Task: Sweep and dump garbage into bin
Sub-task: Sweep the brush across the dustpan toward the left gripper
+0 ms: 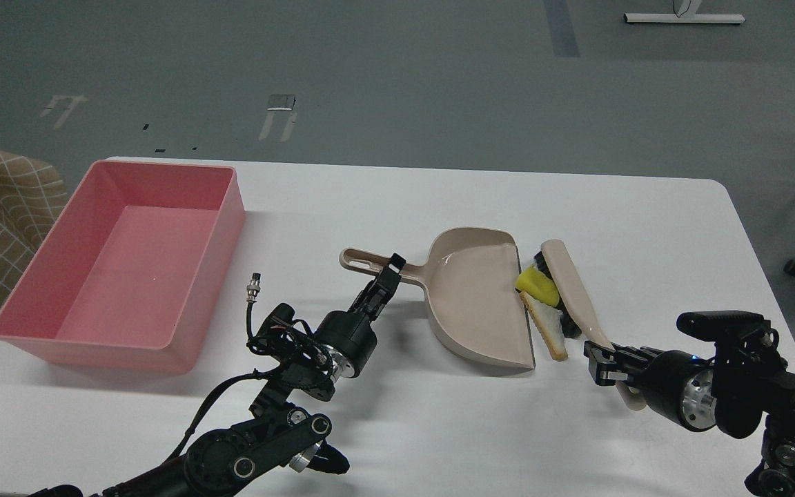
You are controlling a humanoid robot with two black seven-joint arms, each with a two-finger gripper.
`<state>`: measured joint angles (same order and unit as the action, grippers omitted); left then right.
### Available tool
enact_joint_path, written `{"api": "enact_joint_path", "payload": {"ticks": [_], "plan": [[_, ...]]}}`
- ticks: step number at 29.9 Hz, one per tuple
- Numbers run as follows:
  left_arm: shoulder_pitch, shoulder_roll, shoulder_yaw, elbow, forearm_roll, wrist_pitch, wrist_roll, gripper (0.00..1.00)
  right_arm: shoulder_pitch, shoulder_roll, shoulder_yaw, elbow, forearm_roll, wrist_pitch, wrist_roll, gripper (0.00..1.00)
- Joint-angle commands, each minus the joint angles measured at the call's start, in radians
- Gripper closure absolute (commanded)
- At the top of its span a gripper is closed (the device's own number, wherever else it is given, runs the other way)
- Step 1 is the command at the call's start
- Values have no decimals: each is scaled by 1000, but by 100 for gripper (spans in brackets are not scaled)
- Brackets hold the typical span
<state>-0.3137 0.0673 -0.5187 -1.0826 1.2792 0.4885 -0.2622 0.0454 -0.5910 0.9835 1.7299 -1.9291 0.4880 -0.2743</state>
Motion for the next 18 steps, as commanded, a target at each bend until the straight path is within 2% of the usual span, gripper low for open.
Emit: {"api": "enact_joint_path", "payload": {"ticks": [1,5,9,18], "plan": [[-1,5,-1,0,-1,0,0,78,-1,10,-6,0,2,1,-11,86],[1,5,-1,-2,-1,0,0,78,5,63,-8,0,1,1,-14,86],[-1,3,0,0,-1,0,0,78,42,135,-8,-1,2,1,-37,84],[1,6,0,0,-1,0,0,77,91,246,-5,-1,9,1,-39,83]]}}
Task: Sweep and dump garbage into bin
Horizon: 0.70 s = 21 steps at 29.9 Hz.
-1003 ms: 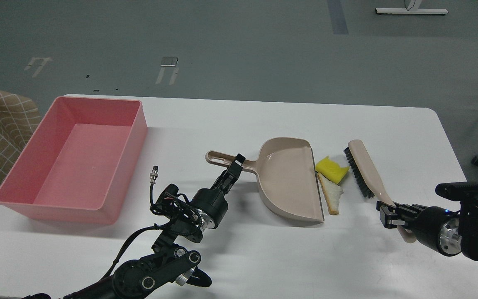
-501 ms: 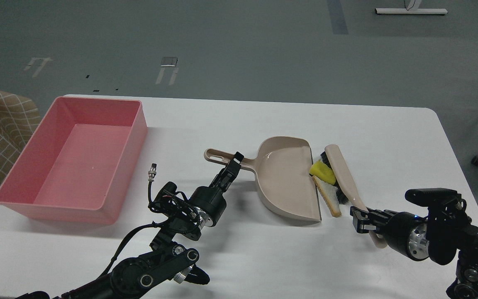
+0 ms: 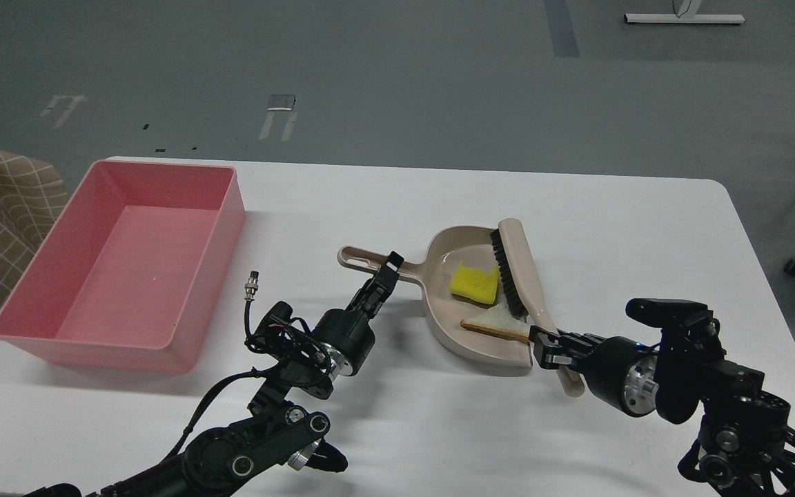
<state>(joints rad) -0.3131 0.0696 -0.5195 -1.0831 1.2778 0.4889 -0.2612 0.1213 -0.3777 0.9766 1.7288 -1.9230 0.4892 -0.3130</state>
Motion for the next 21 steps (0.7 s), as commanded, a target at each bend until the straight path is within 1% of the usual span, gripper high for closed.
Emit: {"api": "enact_joint_path", "payload": {"ticks": [1,6,10,12,14,18,21], "plan": [[0,4,1,0,0,0,-1,77,17,39,4,0,2,0,0,83],[0,9,1,0,-2,0,-1,77,29,45,20,2,4,0,0,83],[0,9,1,0,-5,0,-1,77,47,19,151,3,54,0,3,83],[0,9,1,0,-6,0,0,77,58,11,186,3,68,0,3,83],[0,9,1,0,-17,0,0,78,70,-19,249,2,102,0,6,83],[3,7,-2,0,-29,0,2,79,64,-93,266,2,136,0,9,83],[2,9,-2,0,-80,0,2,88,44,-127,271,2,137,0,14,83]]}}
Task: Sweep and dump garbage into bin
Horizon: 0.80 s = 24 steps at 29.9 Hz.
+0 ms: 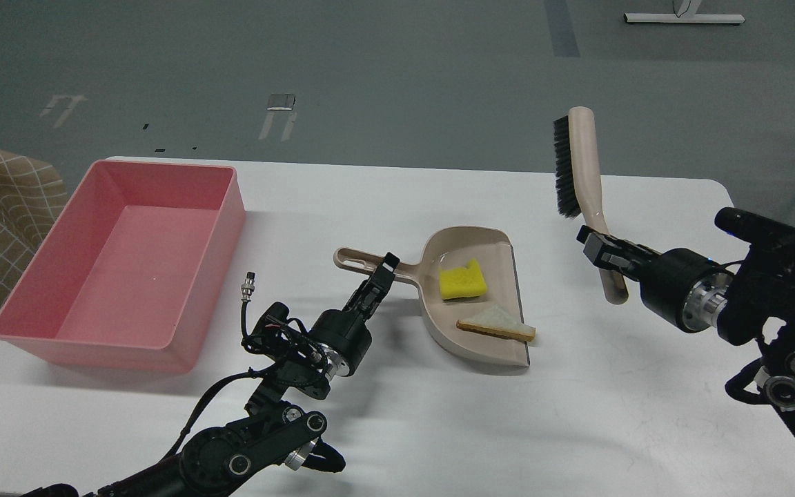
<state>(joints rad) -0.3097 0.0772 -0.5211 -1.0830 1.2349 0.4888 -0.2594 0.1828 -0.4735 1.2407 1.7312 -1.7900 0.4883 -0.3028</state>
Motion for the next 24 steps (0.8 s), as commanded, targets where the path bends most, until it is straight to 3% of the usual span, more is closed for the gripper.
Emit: {"api": "enact_joint_path", "payload": {"ticks": [1,4,24], "plan": [[-3,-1,1,0,-54,0,0,93,-28,-39,13,-1,4,0,4,83],[-8,1,0,-5,-60,0,0,100,-48,-40,26,-1,6,0,5,83],[-61,15,-11,-83,-135,0,11,100,-160,-37,26,1,7,0,5,83]]}}
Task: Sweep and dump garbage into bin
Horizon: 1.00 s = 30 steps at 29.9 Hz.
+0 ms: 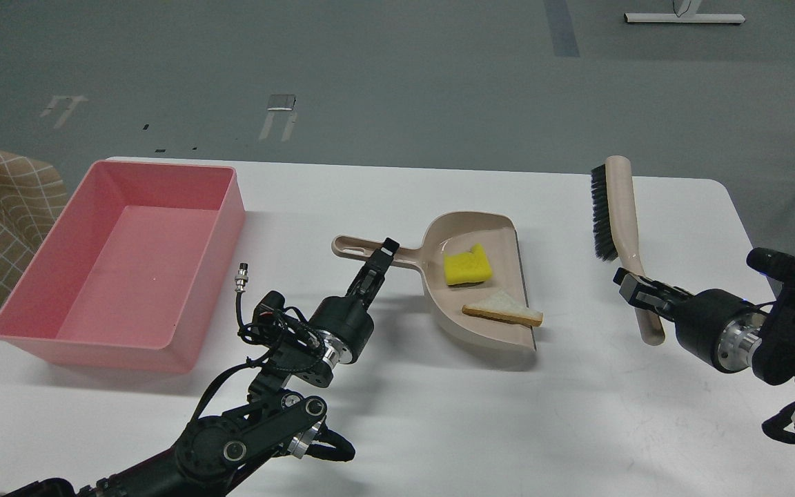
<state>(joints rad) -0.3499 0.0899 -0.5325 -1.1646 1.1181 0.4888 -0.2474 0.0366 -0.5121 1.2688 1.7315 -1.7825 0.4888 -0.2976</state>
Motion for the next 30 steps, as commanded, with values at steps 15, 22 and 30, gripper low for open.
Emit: {"api": "enact_joint_path", "payload": {"ticks": [15,22,30], "plan": [[-75,24,-4,0,-118,0,2,100,-47,7,-2,0,0,0,0,83],[-121,53,-4,-10,-162,0,3,100,-49,9,-3,-1,0,0,0,83],[-181,88,-3,-26,-199,0,7,100,-49,10,-2,-1,0,0,0,83]]}}
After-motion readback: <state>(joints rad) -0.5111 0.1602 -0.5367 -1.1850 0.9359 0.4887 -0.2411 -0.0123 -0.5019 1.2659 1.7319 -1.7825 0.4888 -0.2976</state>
